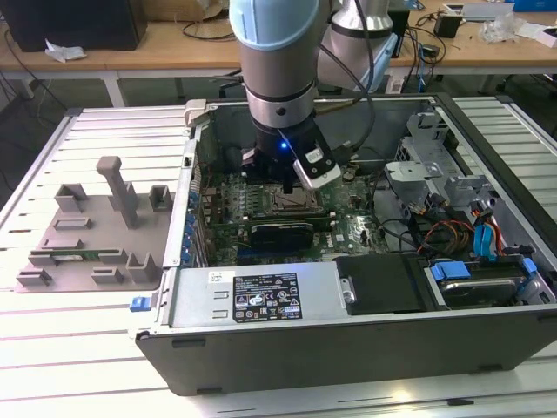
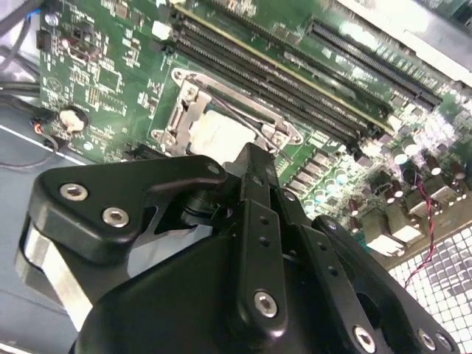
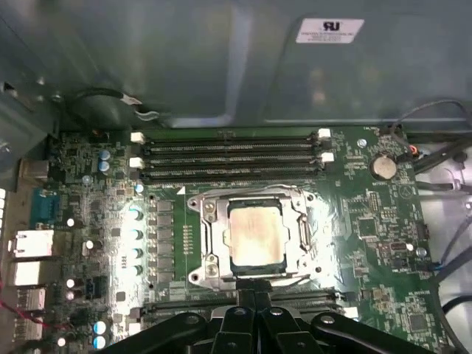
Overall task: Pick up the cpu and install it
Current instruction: 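Install the second cpu locking lever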
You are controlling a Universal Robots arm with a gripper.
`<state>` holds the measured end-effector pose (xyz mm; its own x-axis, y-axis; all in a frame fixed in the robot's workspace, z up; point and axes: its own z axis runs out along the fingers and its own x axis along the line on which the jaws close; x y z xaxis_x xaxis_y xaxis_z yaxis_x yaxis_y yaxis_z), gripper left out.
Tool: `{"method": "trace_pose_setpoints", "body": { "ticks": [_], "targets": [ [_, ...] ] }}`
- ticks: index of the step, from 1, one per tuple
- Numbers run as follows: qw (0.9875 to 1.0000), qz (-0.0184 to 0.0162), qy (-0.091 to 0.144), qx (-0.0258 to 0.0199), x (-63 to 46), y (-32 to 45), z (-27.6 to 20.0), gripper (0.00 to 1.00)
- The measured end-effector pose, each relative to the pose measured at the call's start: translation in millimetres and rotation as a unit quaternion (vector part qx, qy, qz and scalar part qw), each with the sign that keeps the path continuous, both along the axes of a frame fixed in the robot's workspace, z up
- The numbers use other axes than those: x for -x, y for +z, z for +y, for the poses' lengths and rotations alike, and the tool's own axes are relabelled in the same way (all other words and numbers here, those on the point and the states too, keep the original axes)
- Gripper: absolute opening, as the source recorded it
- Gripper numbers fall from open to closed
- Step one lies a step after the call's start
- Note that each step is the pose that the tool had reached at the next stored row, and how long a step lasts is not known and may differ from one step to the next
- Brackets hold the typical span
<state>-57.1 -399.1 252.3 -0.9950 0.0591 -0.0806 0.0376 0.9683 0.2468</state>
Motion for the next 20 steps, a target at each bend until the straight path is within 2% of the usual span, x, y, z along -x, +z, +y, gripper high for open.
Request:
{"method": "trace_pose_setpoints", "body": {
  "ticks": [1, 5, 11, 20],
  "targets": [
    [1.0, 0.0001, -0.001, 0.0001, -0.3, -0.1, -2.2, 0.11],
    [1.0, 0.0002, -0.004, 0.0006, -0.6, -1.8, -5.4, 0.11],
    [1.0, 0.0011, -0.008, 0.0006, -0.4, -13.6, -6.0, 0.11],
    [0.9999, 0.0018, -0.011, 0.0012, 18.8, -36.4, -6.0, 0.11]
  ]
}}
